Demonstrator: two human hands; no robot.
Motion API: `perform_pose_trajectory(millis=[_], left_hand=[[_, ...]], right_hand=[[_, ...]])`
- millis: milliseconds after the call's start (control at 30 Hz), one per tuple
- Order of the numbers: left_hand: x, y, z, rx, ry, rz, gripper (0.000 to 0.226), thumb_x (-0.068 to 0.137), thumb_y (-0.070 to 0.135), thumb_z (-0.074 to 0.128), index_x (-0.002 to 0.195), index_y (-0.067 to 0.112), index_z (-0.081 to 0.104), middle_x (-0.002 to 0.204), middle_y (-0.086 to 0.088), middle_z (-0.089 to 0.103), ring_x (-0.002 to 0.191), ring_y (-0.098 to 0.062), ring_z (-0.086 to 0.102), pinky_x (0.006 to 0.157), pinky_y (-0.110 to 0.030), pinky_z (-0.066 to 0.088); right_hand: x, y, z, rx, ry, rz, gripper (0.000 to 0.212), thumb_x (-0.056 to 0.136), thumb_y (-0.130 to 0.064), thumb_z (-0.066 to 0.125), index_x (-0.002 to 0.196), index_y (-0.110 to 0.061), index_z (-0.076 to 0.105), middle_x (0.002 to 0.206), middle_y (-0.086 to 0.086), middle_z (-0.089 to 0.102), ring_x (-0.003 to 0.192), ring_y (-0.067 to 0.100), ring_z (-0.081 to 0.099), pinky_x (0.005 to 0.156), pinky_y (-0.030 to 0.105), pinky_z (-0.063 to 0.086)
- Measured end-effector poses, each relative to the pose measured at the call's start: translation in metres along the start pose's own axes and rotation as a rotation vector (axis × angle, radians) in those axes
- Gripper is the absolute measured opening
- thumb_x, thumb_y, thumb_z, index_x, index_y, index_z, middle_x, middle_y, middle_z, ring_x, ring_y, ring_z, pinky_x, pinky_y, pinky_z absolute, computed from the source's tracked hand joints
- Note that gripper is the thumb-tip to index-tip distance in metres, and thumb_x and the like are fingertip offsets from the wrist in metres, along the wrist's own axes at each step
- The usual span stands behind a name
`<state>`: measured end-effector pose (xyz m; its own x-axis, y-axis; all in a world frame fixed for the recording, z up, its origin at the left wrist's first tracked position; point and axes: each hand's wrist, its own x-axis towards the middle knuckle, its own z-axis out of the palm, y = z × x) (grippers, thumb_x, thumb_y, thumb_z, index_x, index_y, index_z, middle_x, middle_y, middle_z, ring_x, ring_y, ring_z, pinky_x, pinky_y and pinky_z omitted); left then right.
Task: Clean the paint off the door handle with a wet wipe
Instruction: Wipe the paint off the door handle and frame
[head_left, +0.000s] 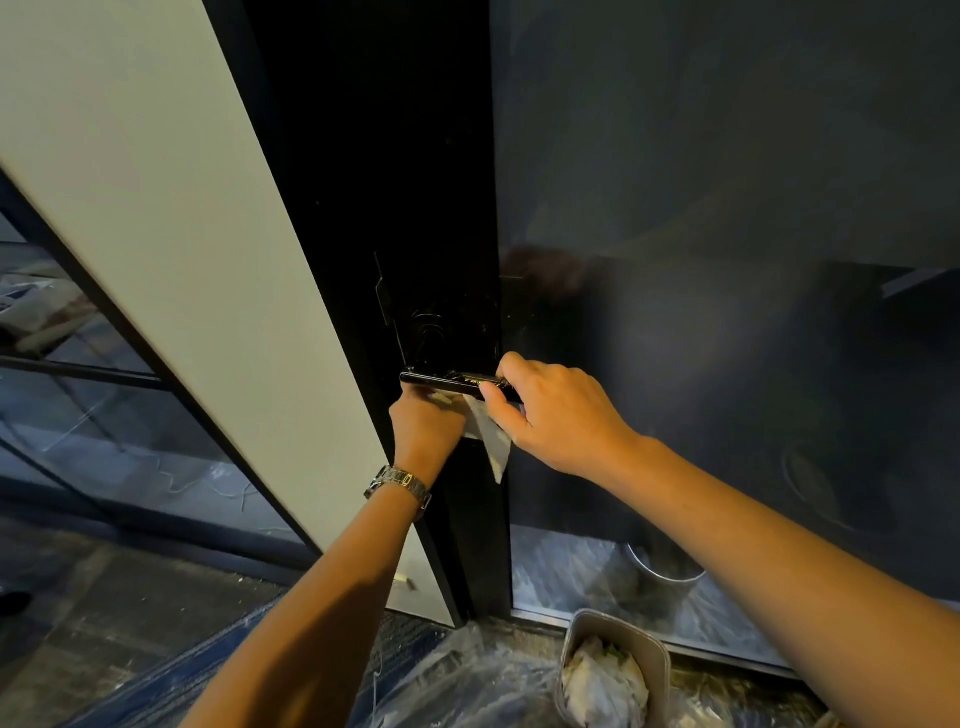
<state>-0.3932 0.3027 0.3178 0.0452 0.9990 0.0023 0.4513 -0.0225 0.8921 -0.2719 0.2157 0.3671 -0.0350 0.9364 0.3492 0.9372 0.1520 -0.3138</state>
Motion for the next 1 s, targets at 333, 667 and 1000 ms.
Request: perform_pose_trajectory(millis=[333, 667, 1000], left_hand=[[0.001, -0.014, -0.016, -0.248, 0.001, -0.186, 0.022, 0.093, 0.007, 0.045, 0.108, -0.001, 0.057, 0.105, -0.018, 0.058, 0.1, -0.035, 0.061, 0.077, -0.032, 0.054], [0.002, -0.006, -0.021, -0.052, -0.012, -0.022, 0.024, 0.081, 0.0, 0.056, 0.105, 0.0, 0.06, 0.088, -0.009, 0.06, 0.073, -0.02, 0.057, 0.061, -0.023, 0.051], [0.005, 0.001, -0.018, 0.306, -0.005, 0.202, 0.018, 0.086, 0.005, 0.052, 0.098, -0.005, 0.062, 0.093, -0.017, 0.062, 0.068, -0.014, 0.049, 0.066, -0.019, 0.042]], right_hand=[[0.0, 0.002, 0.001, -0.003, -0.003, -0.013, 0.032, 0.097, -0.041, 0.035, 0.104, -0.015, 0.051, 0.08, 0.0, 0.062, 0.059, 0.013, 0.054, 0.044, 0.016, 0.032], [0.0, 0.0, 0.0, 0.003, -0.007, 0.005, 0.029, 0.097, -0.041, 0.036, 0.099, -0.015, 0.05, 0.07, -0.006, 0.051, 0.05, 0.009, 0.044, 0.044, 0.017, 0.026], [0.0, 0.0, -0.001, 0.003, -0.013, -0.004, 0.031, 0.097, -0.04, 0.037, 0.102, -0.013, 0.051, 0.073, -0.004, 0.054, 0.054, 0.011, 0.048, 0.044, 0.017, 0.027]])
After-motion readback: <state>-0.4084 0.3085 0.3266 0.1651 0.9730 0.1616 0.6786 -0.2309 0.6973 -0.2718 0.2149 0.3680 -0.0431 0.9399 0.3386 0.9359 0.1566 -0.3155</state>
